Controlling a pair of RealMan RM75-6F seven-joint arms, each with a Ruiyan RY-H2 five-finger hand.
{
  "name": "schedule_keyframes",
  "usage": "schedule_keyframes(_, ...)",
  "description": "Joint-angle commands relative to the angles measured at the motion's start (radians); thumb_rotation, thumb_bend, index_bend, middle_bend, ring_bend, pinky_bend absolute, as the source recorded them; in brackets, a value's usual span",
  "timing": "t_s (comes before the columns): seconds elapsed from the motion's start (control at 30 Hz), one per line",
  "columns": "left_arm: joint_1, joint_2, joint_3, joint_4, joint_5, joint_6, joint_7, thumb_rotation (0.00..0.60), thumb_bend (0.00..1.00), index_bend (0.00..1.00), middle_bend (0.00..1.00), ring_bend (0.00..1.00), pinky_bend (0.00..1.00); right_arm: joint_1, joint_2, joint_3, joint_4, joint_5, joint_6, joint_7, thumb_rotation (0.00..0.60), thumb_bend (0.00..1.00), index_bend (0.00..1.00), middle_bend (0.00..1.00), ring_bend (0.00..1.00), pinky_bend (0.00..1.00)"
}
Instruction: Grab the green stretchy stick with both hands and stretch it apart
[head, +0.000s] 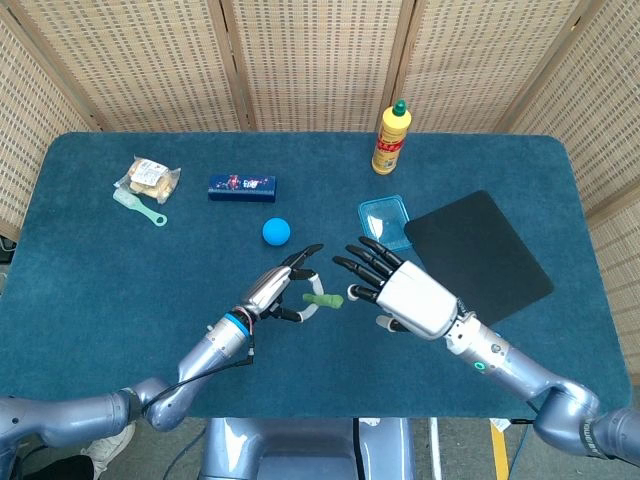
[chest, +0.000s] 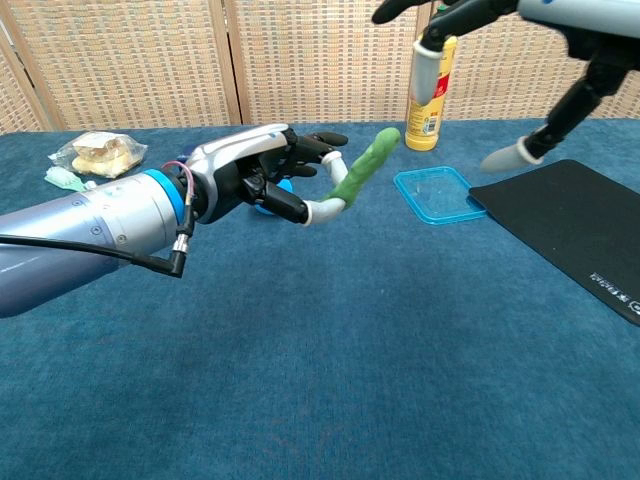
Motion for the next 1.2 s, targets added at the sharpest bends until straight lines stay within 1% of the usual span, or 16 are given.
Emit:
schedule_keyframes(0.03,-0.012,-0.012,-0.006,-0.007,-0.019,-0.007,0.015,0.600,0.47,0.77,0.00,0.00,0.00,0.020,-0.026,0.000,-0.002,0.012,-0.018,-0.028,0.600,0.22,0.47,0.16,0.00,0.00)
schedule_keyframes(0.3,-0.016,-0.007,0.000,-0.036,-0.032,-0.005,0.035,0.600,0.47,0.78,0.00,0.00,0.00,0.040,-0.066,-0.015,0.026,0.021,-0.028,-0.072,0.600,0.24,0.49,0.16,0.00,0.00)
schedule_keyframes(0.47,-0.019,-0.002,0.002,-0.050,-0.044,-0.007,0.048,0.600,0.47,0.78,0.00,0.00,0.00,0.047,-0.077,-0.019,0.029,0.033,-0.018,-0.076,0.600,0.26,0.50,0.16,0.00,0.00)
schedule_keyframes(0.77,-0.027,-0.014,0.008,-0.054,-0.062,-0.009,0.069,0.600,0.48,0.78,0.00,0.00,0.00,0.060,-0.082,-0.028,0.030,0.051,-0.017,-0.093,0.600,0.35,0.53,0.16,0.00,0.00)
schedule_keyframes(1.2,-0.035,-0.020,0.007,-0.066,-0.076,-0.012,0.084,0.600,0.48,0.78,0.00,0.00,0.00,0.069,-0.076,-0.047,0.021,0.046,-0.004,-0.102,0.600,0.40,0.55,0.17,0.00,0.00)
